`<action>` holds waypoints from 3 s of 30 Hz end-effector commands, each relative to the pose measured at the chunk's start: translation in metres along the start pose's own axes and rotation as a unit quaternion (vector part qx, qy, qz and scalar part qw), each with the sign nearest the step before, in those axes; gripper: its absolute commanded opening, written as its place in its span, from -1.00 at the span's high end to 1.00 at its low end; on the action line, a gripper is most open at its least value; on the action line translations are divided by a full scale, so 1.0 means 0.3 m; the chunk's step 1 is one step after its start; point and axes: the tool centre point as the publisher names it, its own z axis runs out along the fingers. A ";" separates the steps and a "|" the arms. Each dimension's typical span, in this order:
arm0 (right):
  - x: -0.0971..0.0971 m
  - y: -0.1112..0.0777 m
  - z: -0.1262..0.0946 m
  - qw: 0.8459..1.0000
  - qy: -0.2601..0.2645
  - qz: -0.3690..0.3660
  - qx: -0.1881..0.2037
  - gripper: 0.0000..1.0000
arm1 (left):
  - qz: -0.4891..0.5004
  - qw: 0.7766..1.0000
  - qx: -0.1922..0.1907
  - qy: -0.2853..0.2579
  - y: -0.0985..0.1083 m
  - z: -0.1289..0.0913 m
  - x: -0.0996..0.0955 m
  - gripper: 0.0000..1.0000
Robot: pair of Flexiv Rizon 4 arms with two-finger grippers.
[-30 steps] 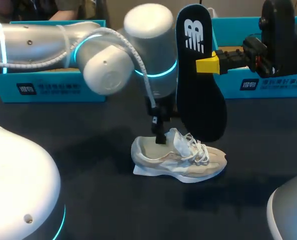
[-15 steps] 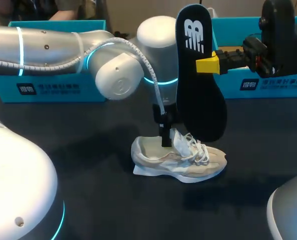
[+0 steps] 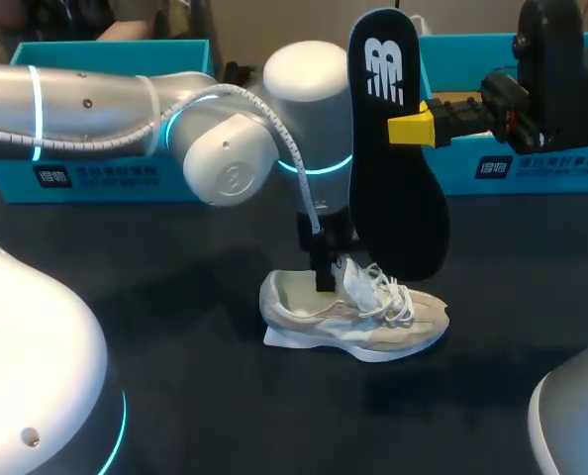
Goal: Take the shoe out of the shoebox, open the shoe tongue, remove and reinsert the insole, then place the shoe into the shoebox
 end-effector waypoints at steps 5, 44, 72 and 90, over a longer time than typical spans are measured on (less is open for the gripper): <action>-0.006 0.004 0.009 1.000 0.000 0.001 0.002 1.00 | 0.005 1.000 -0.003 -0.001 -0.002 0.014 0.004 1.00; -0.006 0.004 0.009 1.000 0.000 0.001 0.002 1.00 | 0.358 0.924 -0.014 -0.134 -0.055 -0.215 -0.022 1.00; -0.006 0.004 0.009 1.000 0.000 0.001 0.002 1.00 | 0.588 0.796 0.082 -0.118 -0.040 -0.284 -0.049 1.00; -0.006 0.004 0.009 1.000 0.000 0.001 0.002 1.00 | 0.625 0.779 0.029 -0.046 -0.042 -0.128 -0.024 1.00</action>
